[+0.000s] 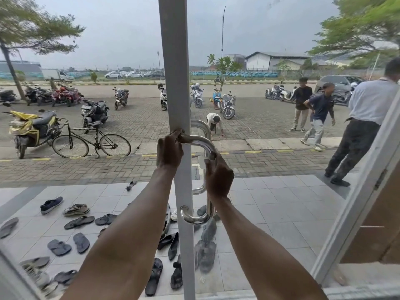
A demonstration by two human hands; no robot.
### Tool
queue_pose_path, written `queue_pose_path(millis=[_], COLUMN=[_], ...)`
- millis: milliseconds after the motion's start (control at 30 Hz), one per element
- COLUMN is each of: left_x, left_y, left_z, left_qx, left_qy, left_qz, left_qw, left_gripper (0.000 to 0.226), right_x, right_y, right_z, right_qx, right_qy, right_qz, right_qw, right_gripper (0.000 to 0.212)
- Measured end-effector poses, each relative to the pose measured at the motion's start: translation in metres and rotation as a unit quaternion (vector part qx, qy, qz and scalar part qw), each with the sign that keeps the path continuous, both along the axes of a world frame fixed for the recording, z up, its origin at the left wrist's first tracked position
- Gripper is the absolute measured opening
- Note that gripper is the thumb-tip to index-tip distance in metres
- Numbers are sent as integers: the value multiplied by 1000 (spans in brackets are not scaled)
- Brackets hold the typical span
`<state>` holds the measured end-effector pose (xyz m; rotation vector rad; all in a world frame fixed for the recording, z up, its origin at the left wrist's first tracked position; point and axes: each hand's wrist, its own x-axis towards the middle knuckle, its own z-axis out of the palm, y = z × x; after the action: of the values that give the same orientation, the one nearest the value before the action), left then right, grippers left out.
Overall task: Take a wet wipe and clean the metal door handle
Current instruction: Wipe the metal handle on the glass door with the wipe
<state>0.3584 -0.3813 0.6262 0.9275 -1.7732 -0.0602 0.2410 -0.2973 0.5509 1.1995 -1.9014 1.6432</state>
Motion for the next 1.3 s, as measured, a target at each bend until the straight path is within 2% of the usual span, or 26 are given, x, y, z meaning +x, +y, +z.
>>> queue_pose_path(millis=[100,200,300,400,533,633,700,833,933,1033,1133,1300], left_x=[0,-1,0,0,0,0,0,-1,0,-1,-1,0], left_y=[1,2,1,2,4,4,5,7,6,6,7,5], left_z=[0,-1,0,0,1,0,1,3,3,3,2,3], left_qx=[-8,-4,0,0,4,6,11,18,19,12,14,21], left_qy=[0,-3,-6,-6,-10,-16,-14,-14,-14,-13,-10,-19], left_qz=[-2,-1,-1,-2,2,2,2,3,2,4,-3,-3], left_qw=[1000,1000,1000,1000,1000,1000,1000,1000,1000,1000,1000,1000], left_gripper=[44,41,41,43,42,40,42,40,38,41,43,43], right_x=[-1,-2,-4,-1,5,4,2,-4,-10,-16,-20,-27], right_y=[9,17,22,21,9,-3,-5,-4,-3,1,3,-3], right_z=[-32,-67,-79,-64,-9,31,35,-10,-50,-79,-81,-25], right_qx=[73,239,297,252,61,-3,4,67,178,297,279,194], right_qy=[-33,-131,-174,-128,-80,-67,-58,-70,-104,-139,-173,-178], right_qz=[15,31,42,25,9,20,21,35,59,80,107,173], right_qw=[997,962,938,959,995,998,998,995,977,941,938,949], right_gripper=[27,24,24,24,18,15,15,28,26,22,18,16])
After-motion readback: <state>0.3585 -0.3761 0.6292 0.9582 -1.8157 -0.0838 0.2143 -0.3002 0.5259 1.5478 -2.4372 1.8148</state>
